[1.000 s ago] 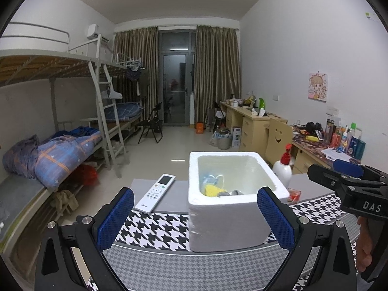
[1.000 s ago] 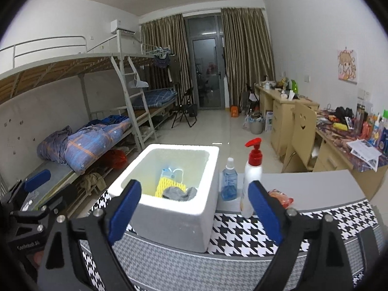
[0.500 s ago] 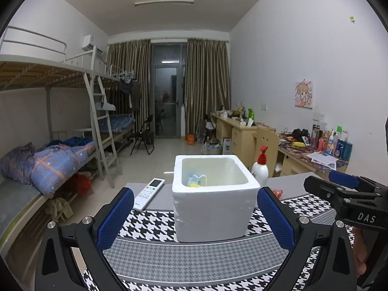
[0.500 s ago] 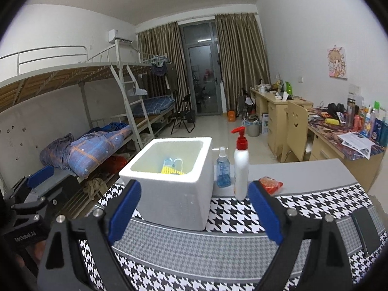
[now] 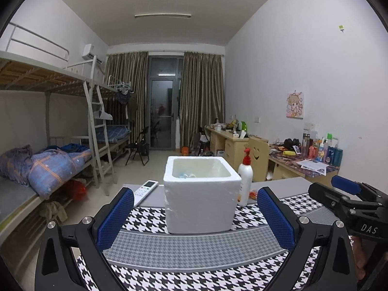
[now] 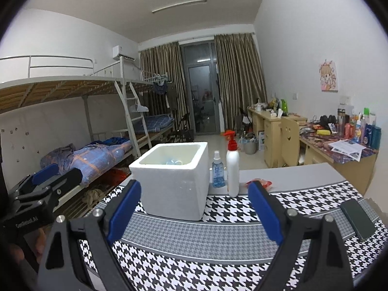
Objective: Organize soft objects
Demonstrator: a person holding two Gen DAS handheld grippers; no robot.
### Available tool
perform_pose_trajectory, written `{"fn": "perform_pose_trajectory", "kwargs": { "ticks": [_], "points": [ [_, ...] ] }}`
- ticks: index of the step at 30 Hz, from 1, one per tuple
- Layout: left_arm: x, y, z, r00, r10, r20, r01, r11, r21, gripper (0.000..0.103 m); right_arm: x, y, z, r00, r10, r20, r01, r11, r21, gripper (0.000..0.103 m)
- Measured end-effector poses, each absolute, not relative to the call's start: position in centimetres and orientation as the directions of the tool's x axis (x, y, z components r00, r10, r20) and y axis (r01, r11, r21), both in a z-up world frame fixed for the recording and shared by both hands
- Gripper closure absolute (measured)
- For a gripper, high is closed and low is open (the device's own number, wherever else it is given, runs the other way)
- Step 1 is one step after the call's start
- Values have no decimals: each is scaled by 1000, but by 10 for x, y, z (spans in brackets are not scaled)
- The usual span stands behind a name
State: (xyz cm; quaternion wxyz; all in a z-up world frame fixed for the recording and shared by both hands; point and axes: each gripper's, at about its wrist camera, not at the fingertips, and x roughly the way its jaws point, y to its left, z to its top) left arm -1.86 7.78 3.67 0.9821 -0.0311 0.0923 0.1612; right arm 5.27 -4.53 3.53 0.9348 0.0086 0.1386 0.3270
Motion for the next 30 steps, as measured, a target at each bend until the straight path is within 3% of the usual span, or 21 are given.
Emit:
{"fn": "perform_pose_trajectory", "kwargs": {
  "ticks": [15, 30],
  "points": [
    [-30, 64, 18, 939, 277, -202, -289, 957, -32, 1, 39, -69, 0, 747, 611, -261, -594, 790, 150, 5],
    [-36, 63, 5, 952, 226, -207, -246, 966, -75, 1, 17, -74, -10, 773, 594, -222, -592, 802, 82, 5]
  ]
}}
